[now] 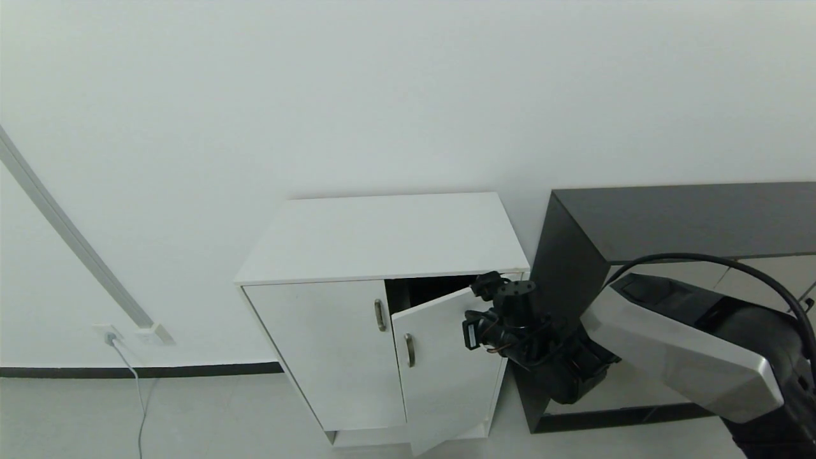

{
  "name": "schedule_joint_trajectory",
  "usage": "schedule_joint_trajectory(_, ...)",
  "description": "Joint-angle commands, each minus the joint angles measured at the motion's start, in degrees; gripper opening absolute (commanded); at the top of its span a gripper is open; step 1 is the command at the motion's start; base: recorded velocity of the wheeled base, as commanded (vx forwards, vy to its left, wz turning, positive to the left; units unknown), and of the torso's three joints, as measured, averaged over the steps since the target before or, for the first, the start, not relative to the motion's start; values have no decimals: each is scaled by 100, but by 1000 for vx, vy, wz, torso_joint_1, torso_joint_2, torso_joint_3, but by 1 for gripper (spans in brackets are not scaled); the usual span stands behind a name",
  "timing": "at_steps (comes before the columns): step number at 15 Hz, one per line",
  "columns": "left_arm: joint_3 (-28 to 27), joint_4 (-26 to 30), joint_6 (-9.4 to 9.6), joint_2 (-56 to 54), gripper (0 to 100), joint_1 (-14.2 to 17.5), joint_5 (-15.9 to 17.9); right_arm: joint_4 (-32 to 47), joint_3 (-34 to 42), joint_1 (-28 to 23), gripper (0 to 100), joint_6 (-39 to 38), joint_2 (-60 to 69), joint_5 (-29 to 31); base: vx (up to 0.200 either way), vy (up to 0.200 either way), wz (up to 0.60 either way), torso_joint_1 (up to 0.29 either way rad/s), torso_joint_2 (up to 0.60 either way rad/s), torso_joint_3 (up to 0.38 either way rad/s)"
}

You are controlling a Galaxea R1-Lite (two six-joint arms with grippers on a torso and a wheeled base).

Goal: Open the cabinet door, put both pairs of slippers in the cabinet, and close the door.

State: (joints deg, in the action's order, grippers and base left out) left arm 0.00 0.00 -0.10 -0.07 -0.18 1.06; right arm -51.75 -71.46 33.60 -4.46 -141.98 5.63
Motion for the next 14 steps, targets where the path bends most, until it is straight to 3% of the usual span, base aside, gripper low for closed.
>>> schedule_joint_trajectory(1,0,0,-17,7,0,1,-1,7,-105,-20,0,-2,-22,8,0,0,0,0,0,0)
schedule_joint_trajectory(14,0,0,-25,7,0,1,-71,174,-729,-169,0,-2,-321,26,0,0,0,0,0,0)
